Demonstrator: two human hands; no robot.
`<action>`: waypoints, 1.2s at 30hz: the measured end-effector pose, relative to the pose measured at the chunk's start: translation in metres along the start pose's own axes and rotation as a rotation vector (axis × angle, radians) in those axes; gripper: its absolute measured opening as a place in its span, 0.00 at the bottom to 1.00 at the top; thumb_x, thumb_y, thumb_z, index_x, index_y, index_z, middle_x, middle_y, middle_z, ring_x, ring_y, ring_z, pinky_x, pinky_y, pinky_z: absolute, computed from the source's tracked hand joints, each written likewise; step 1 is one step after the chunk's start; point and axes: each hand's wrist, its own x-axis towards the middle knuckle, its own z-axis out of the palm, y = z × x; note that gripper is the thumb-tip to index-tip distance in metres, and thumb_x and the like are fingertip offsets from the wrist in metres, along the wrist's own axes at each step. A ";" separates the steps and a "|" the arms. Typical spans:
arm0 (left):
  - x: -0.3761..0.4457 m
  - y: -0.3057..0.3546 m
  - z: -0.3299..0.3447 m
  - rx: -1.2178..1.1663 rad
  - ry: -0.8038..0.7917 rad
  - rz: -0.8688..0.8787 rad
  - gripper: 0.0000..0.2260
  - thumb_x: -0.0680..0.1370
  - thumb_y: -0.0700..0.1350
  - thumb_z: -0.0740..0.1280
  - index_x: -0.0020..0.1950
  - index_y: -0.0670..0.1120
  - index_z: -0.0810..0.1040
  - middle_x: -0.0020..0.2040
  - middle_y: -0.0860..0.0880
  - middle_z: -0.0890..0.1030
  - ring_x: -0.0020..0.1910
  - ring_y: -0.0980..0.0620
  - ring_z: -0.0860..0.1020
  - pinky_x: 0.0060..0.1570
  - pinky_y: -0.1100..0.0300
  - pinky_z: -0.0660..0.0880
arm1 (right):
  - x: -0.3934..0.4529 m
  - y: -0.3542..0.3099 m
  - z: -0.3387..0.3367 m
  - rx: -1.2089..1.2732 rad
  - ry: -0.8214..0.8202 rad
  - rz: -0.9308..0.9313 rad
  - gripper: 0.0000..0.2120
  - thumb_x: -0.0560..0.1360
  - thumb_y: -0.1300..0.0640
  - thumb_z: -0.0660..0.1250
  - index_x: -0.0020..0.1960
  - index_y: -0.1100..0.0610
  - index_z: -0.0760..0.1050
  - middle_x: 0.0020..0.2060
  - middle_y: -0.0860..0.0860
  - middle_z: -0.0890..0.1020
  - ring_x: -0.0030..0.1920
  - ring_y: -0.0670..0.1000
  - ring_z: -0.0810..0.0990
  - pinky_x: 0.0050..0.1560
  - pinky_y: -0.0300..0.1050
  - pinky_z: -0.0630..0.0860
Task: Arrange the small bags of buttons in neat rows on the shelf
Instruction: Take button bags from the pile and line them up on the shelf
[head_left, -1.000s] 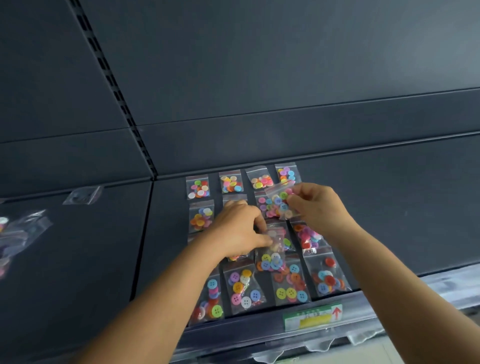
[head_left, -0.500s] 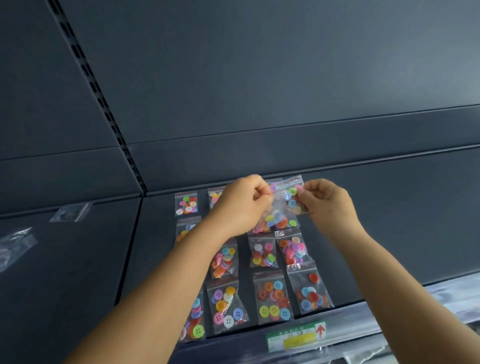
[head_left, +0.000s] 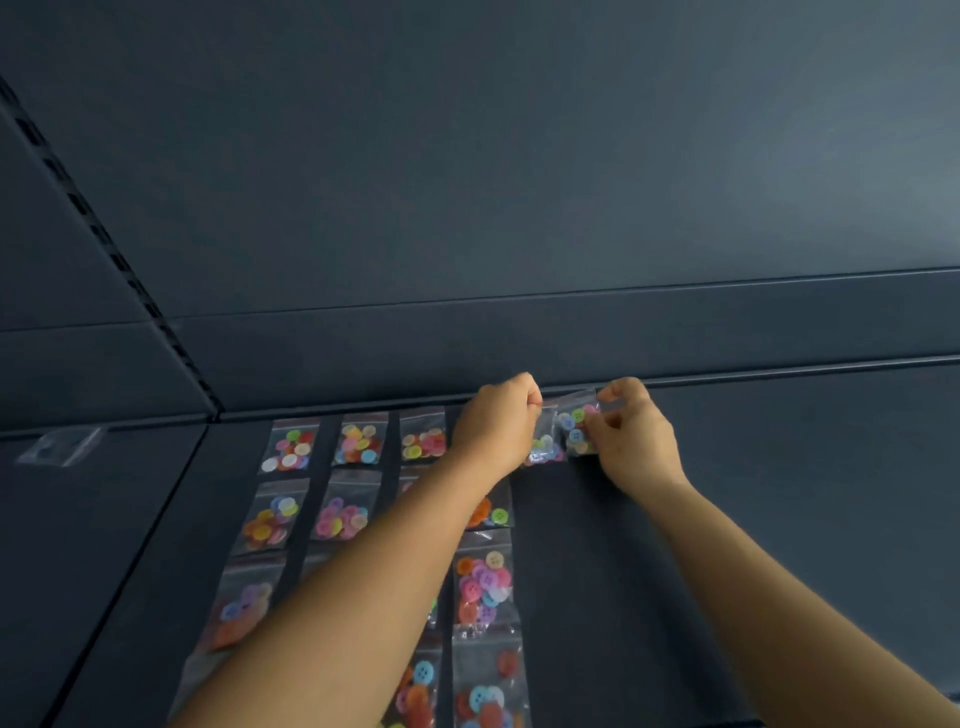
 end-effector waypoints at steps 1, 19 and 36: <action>0.002 0.000 0.003 0.034 0.015 -0.006 0.05 0.78 0.40 0.61 0.50 0.48 0.75 0.47 0.49 0.80 0.48 0.46 0.76 0.41 0.52 0.72 | 0.004 0.003 0.001 -0.036 -0.007 -0.017 0.07 0.77 0.58 0.62 0.54 0.55 0.69 0.38 0.50 0.77 0.37 0.49 0.75 0.32 0.41 0.67; -0.040 0.002 0.019 0.383 -0.095 0.168 0.24 0.78 0.33 0.60 0.74 0.43 0.62 0.73 0.46 0.65 0.72 0.47 0.62 0.71 0.56 0.57 | -0.007 0.016 -0.005 -0.687 -0.287 -0.428 0.23 0.81 0.57 0.52 0.75 0.52 0.58 0.72 0.47 0.63 0.69 0.53 0.63 0.68 0.44 0.61; -0.043 0.001 0.015 0.405 -0.160 0.214 0.29 0.79 0.33 0.56 0.78 0.46 0.51 0.78 0.47 0.53 0.76 0.49 0.53 0.74 0.54 0.47 | -0.019 0.016 -0.005 -0.824 -0.359 -0.421 0.26 0.82 0.52 0.47 0.77 0.55 0.44 0.77 0.50 0.49 0.76 0.49 0.49 0.73 0.45 0.51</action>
